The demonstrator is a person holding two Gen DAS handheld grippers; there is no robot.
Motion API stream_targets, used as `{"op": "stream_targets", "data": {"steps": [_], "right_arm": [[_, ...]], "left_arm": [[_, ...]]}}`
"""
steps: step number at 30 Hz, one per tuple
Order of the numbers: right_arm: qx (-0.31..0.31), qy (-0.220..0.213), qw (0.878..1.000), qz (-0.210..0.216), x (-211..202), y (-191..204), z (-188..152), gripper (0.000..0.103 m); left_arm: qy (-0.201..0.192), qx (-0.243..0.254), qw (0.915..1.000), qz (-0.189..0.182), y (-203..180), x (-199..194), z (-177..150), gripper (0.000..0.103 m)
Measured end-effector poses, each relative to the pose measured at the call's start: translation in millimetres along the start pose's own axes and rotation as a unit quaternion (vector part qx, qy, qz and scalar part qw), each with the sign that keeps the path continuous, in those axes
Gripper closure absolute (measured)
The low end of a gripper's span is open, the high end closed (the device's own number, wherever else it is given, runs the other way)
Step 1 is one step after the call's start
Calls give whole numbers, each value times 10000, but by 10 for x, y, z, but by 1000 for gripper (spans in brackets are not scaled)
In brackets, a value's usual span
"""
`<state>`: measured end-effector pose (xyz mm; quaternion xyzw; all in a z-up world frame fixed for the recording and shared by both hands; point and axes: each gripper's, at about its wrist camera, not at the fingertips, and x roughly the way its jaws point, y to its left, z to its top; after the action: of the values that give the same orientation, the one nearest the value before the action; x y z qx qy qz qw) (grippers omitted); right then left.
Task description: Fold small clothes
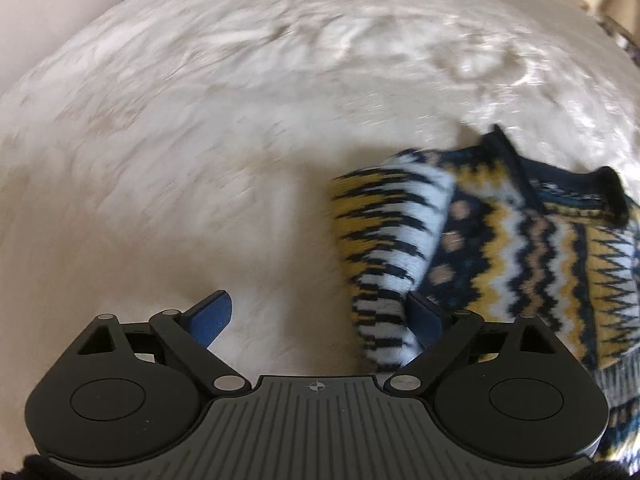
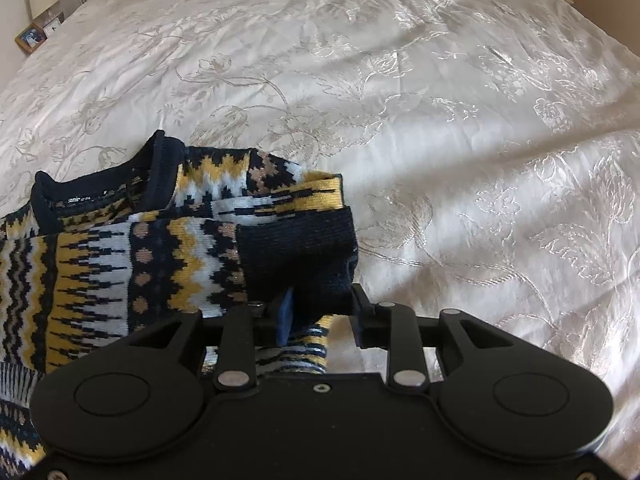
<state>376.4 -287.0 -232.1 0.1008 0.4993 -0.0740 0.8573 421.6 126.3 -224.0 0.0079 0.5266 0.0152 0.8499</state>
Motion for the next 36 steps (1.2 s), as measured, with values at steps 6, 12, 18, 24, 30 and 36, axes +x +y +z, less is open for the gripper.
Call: {"op": "stream_targets", "data": {"steps": [6,12,18,24,30,36], "right_arm": [[-26,-25,10000,-60,-20,-15,12,62],[-175,-559,9981,-185,-348,58,59,57],[-500,-893,9947,125,-449,328,156,57],[-784,-549,9949,305,-99,506,182,57],[-655,-240,9975,57,193,325,179,57],[-617,-225,9978,52,218,268,145,57]], "left_arm": [[-214,-228,9990,309,83,-163,7,6],[-1002,226,9945,189,-165,-567,92,8],[-1064,1146,9852,-698,-664,-486,117,8],[-578,1563,9794,-1140,-871,-4,1,8],[-557,1171,9836,-1252,-666,228,117,9],[-569,1094,9821,-1423,-572,201,171,9]]}}
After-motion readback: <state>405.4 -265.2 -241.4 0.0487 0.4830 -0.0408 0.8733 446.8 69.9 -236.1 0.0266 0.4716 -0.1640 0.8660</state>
